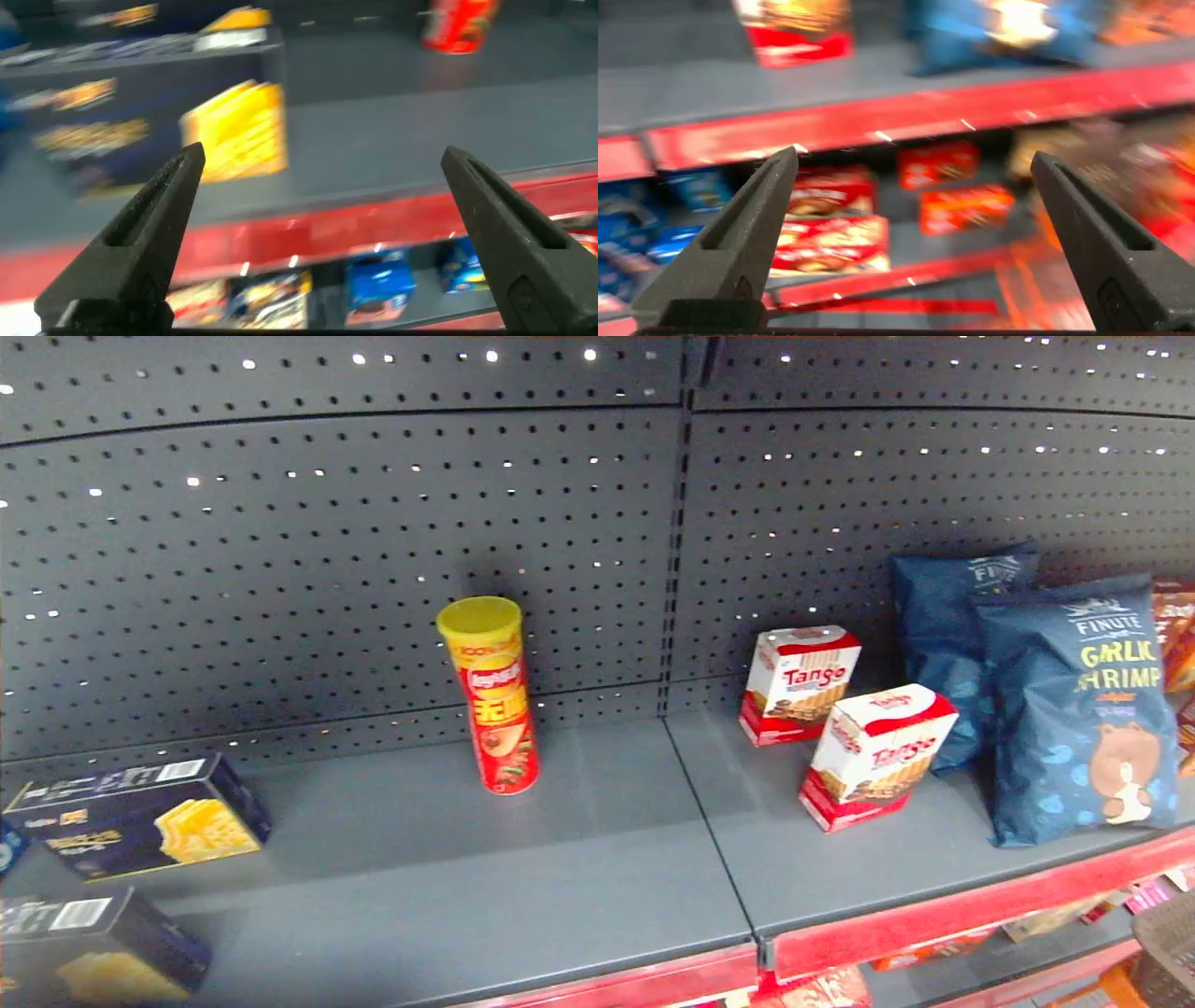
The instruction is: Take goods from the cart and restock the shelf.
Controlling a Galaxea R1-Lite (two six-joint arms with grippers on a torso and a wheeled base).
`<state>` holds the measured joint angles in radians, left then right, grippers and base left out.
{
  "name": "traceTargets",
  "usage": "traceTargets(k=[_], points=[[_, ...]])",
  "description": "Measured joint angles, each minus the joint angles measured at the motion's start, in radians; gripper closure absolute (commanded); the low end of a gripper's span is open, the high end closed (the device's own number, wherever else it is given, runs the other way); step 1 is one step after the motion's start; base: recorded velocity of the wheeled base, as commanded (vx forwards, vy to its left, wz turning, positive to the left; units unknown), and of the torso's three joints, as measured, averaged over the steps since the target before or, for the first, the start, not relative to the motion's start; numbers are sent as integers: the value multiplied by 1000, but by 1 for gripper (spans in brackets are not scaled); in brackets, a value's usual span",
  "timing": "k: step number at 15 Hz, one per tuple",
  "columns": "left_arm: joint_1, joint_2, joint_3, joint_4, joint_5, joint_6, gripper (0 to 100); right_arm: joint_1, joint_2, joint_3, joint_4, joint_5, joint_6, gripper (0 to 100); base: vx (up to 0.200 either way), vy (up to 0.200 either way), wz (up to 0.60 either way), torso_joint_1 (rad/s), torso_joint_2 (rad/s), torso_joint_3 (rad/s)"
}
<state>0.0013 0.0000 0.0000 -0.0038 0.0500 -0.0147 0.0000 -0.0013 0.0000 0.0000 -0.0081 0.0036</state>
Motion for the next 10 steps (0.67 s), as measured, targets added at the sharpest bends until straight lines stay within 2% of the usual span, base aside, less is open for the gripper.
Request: traceTargets(k=[10], points=[[0,0,0,0,0,0,0,0,0,0,0,2,2,0,0,0,-600,1,2,1]])
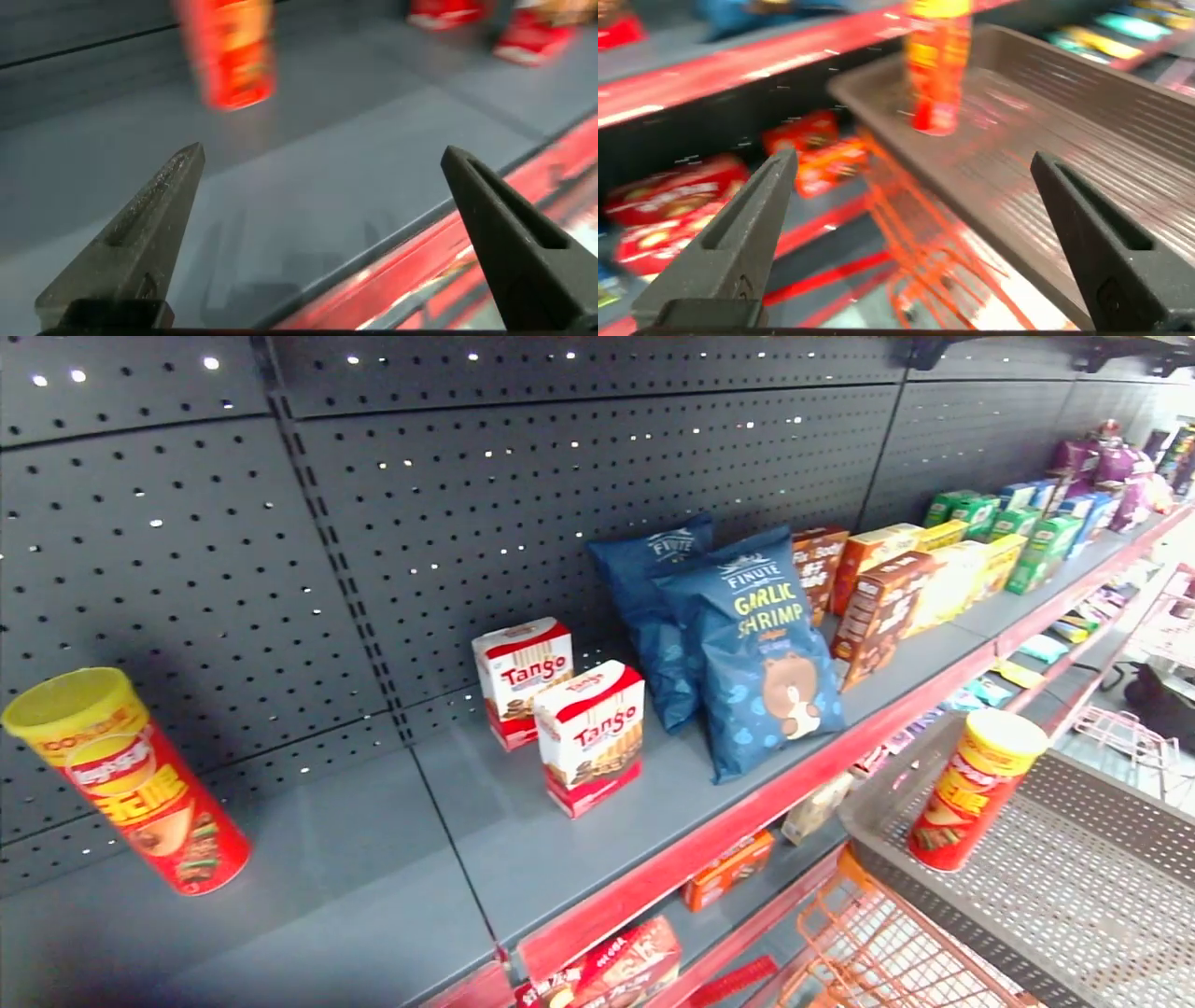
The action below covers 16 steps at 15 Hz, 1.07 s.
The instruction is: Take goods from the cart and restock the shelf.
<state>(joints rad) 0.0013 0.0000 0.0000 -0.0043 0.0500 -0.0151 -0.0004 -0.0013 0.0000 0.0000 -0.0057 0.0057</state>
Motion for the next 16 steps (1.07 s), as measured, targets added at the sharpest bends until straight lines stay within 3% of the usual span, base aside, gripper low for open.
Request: traceTargets(k=[9,12,16], points=[[0,0,0,0,0,0,0,2,6,-27,10,14,-29,0,0,0,-67,0,0,0],[0,0,0,0,0,0,0,-3,123,-193,43,11,-32,0,0,0,0,0,0,0],[0,0,0,0,0,0,0,-32,407,-466,198,-12,-4,0,0,0,0,0,0,0]])
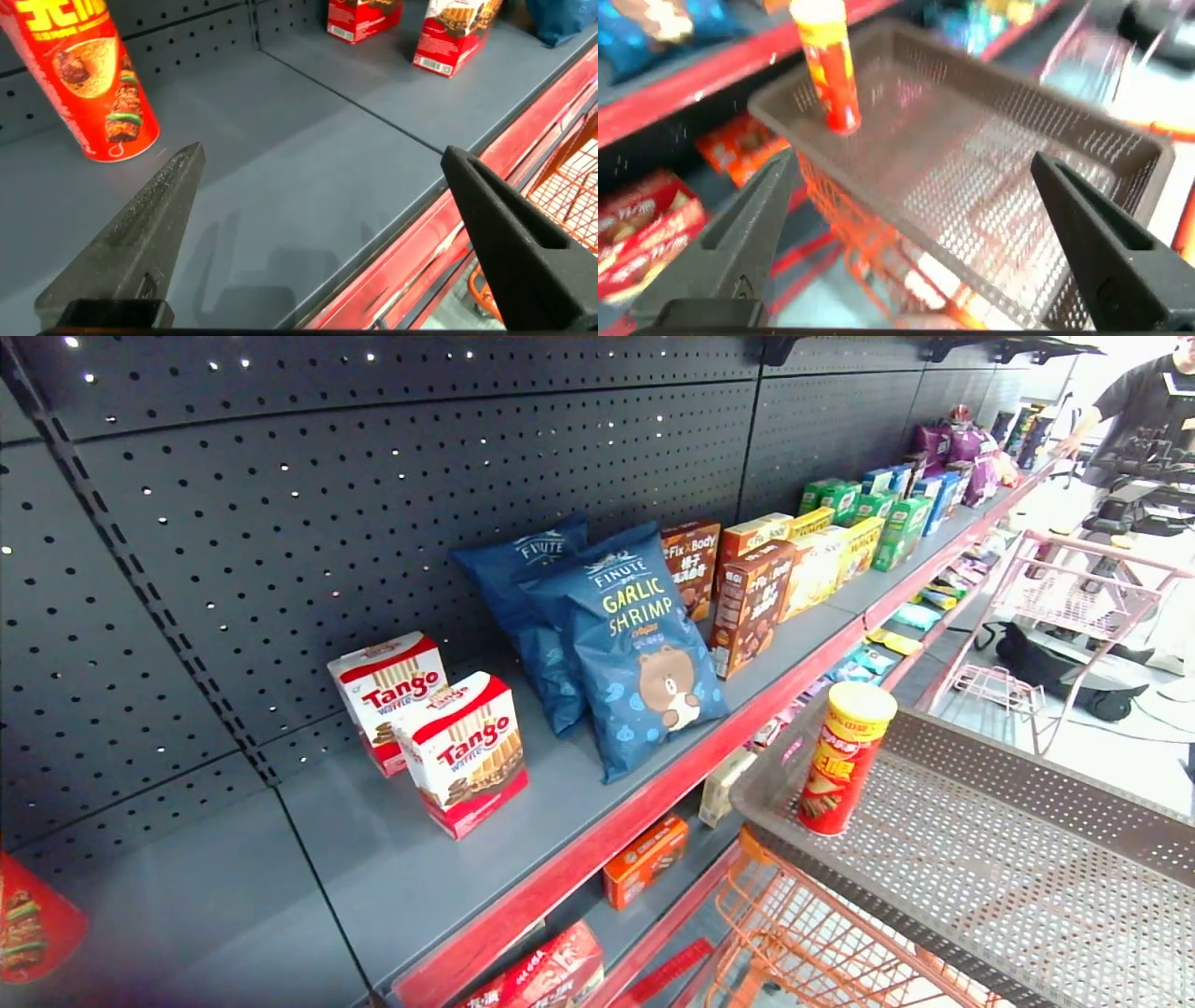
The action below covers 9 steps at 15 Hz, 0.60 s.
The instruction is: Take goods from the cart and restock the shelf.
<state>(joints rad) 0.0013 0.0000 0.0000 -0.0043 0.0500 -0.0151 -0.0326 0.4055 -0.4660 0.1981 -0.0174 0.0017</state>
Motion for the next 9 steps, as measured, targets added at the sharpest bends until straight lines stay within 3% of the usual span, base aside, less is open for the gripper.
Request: traceTargets(k=[4,9], points=[[0,0,0,0,0,0,0,-8,277,-64,-32,-18,-15,0,0,0,0,0,0,0],[0,0,0,0,0,0,0,-4,667,-64,-308,-51,-53,0,0,0,0,0,0,0]])
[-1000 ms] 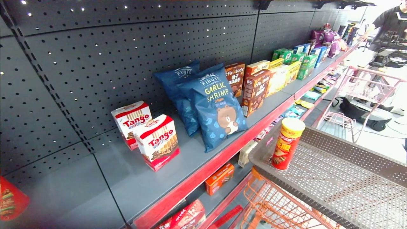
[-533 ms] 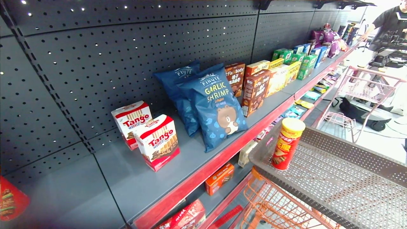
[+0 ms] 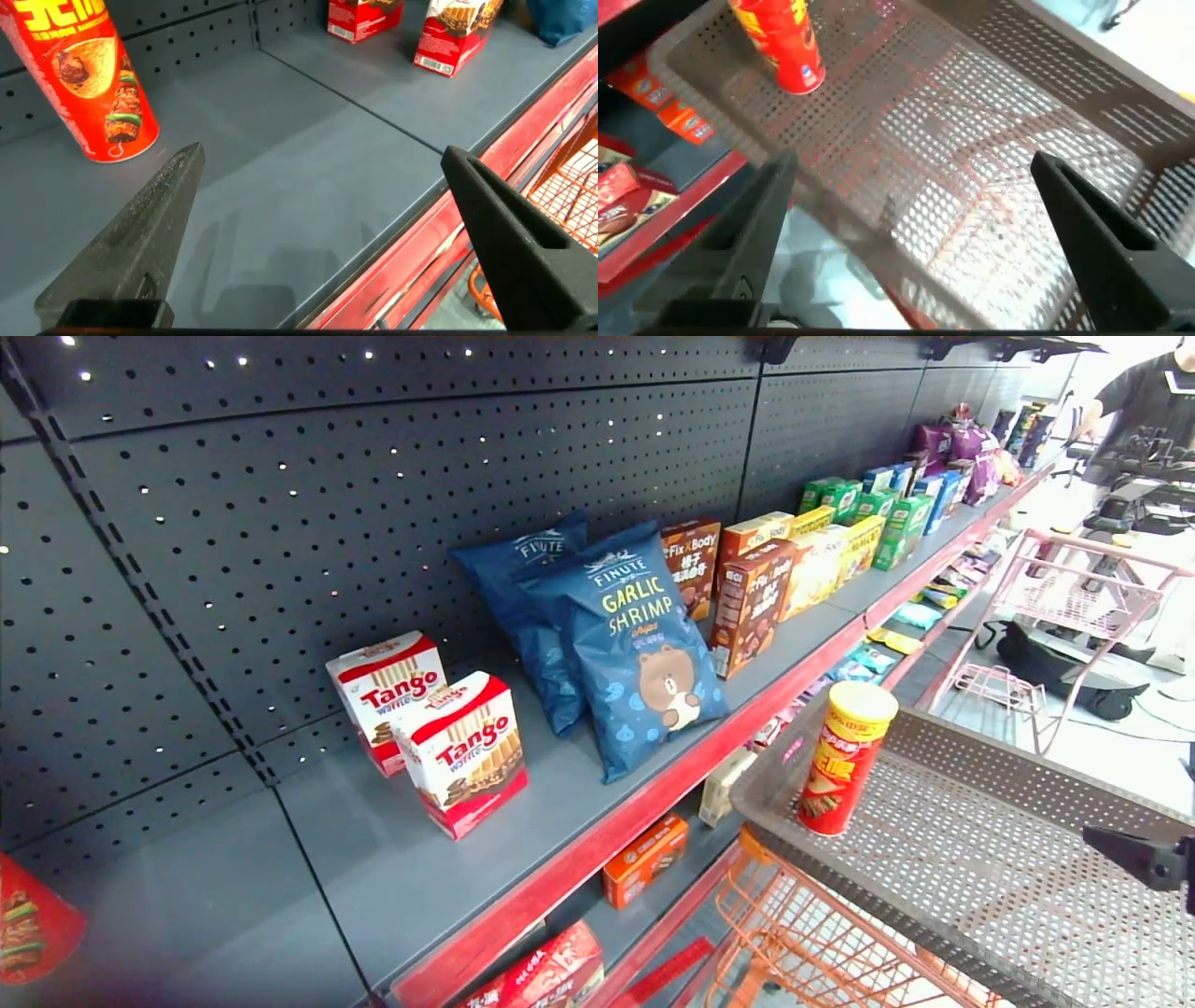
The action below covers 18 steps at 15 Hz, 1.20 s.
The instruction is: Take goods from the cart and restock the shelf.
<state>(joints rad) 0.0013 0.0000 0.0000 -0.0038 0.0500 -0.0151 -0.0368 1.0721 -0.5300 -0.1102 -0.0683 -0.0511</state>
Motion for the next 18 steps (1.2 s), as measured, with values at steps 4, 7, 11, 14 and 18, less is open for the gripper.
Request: traceTargets(k=[4,7,11,14,18], points=[[0,0,0,0,0,0,0,43,284,-24,-285,61,-10,0,0,0,0,0,0,0],[0,0,0,0,0,0,0,75,431,-42,-389,163,-60,0,0,0,0,0,0,0],[0,0,0,0,0,0,0,100,544,-109,-423,207,-119,0,0,0,0,0,0,0],[0,0,0,0,0,0,0,113,591,-141,-429,208,-151,0,0,0,0,0,0,0],[0,0,0,0,0,0,0,118,636,-169,-456,210,-154,0,0,0,0,0,0,0]])
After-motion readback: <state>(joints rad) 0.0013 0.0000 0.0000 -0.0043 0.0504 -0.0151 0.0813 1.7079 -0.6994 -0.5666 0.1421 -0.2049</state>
